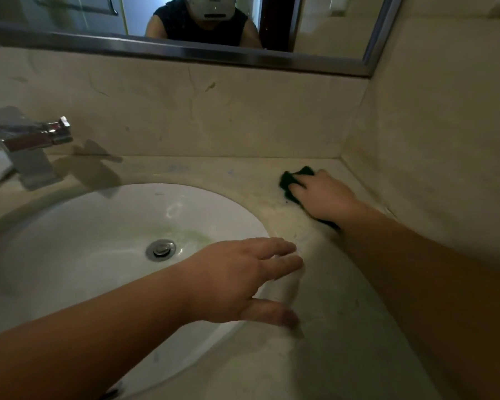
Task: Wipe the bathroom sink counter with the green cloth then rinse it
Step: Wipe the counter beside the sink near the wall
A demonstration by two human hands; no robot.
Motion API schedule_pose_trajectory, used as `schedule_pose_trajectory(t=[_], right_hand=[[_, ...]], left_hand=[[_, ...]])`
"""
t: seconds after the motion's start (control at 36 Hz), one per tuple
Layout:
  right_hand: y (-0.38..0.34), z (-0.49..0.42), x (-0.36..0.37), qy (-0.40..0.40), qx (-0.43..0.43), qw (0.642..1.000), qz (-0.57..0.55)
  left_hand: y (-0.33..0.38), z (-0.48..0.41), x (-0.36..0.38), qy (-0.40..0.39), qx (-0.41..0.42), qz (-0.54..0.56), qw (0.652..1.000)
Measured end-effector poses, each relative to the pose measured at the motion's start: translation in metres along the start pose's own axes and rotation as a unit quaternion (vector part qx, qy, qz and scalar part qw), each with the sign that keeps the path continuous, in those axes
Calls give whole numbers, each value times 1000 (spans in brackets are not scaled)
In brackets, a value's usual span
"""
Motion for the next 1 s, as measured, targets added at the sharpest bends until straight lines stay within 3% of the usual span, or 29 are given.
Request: schedule_pose_trajectory(t=[0.11,0.19,0.25,0.33,0.47,0.58,0.67,0.83,0.92,1.0], right_hand=[[-57,7,11,4,-45,996,-72],[-95,17,3,-40,-81,986,-143],[-105,25,-8,-54,-67,970,-229],[-89,33,-34,3,-5,951,-310],[-28,44,-59,105,40,967,-228],[-5,51,-4,63,72,995,-42],[-27,51,16,76,59,995,21],[-92,50,1,-15,-79,991,-110],[-69,49,-24,-25,-25,971,-235],[-15,37,-44,63,35,964,-257]], left_hand=[[6,1,0,-15,-10,-32,999],[14,3,-4,-16,-24,-49,998],[17,8,-7,-13,-37,-50,998],[19,18,-16,-8,-39,-57,998],[-10,27,-37,-23,-136,-65,988],[-39,20,-39,-7,-188,-86,978],[-54,15,-35,-13,-211,-92,973],[-85,10,-27,-10,-248,-110,963],[-104,4,-29,-4,-241,-114,964],[-117,-4,-27,-19,-225,-126,966]])
Point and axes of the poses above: each hand's wrist, its own z-axis away from the middle knuckle, its own x-axis out of the palm, y = z × x, the point moved 4 cm from there along -z, towards the middle knuckle, and after that the axes turned 11 degrees about y, right-handed, at the moved point
